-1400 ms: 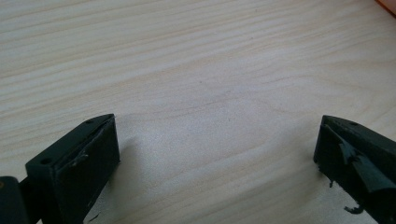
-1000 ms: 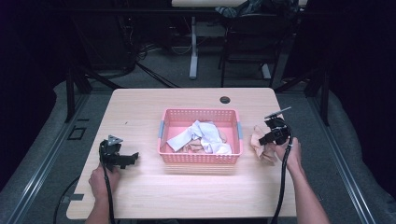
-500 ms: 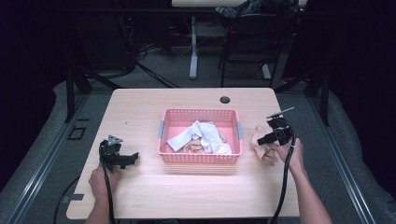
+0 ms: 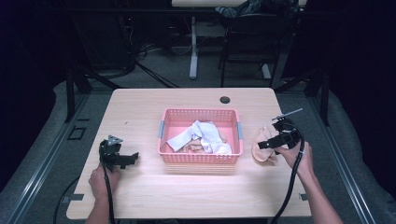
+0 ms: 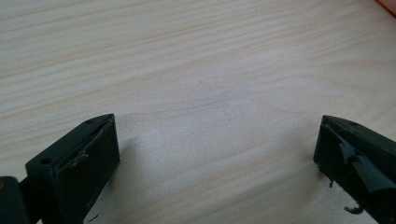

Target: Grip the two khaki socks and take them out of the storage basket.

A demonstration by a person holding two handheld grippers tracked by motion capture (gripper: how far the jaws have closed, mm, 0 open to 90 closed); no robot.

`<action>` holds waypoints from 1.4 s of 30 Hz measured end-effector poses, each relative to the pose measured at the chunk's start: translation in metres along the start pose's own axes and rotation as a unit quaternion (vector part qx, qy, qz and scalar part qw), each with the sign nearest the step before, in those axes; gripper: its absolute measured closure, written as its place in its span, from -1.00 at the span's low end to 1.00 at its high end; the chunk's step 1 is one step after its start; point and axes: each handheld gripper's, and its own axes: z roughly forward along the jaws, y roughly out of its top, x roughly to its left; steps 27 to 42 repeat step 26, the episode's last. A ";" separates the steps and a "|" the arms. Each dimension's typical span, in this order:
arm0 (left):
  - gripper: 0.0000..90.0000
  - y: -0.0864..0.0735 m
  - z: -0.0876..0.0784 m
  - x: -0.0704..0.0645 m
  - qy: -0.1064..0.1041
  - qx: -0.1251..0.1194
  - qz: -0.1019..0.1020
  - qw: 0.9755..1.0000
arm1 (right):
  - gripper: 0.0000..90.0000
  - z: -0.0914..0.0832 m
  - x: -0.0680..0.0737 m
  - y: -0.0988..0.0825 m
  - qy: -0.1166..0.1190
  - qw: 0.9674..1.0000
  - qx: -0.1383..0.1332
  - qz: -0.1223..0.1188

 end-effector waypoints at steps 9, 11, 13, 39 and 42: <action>-1.00 0.000 0.000 0.000 0.000 -0.001 -0.001 1.000 | -0.80 -0.028 0.010 -0.028 -0.007 0.999 -0.016 -0.031; -1.00 0.000 0.000 0.000 0.000 -0.001 -0.001 1.000 | -0.80 -0.031 0.011 -0.037 -0.003 0.999 -0.024 -0.028; -1.00 0.000 0.000 0.000 0.000 -0.001 -0.001 1.000 | -0.80 -0.032 0.010 -0.045 -0.004 0.999 -0.023 -0.032; -1.00 0.000 0.000 0.000 0.000 -0.001 -0.001 1.000 | -0.78 -0.019 -0.007 -0.062 -0.002 1.000 -0.003 -0.002; -1.00 0.000 0.000 0.000 0.000 -0.001 -0.001 1.000 | -0.78 -0.019 -0.007 -0.062 -0.002 1.000 -0.003 -0.002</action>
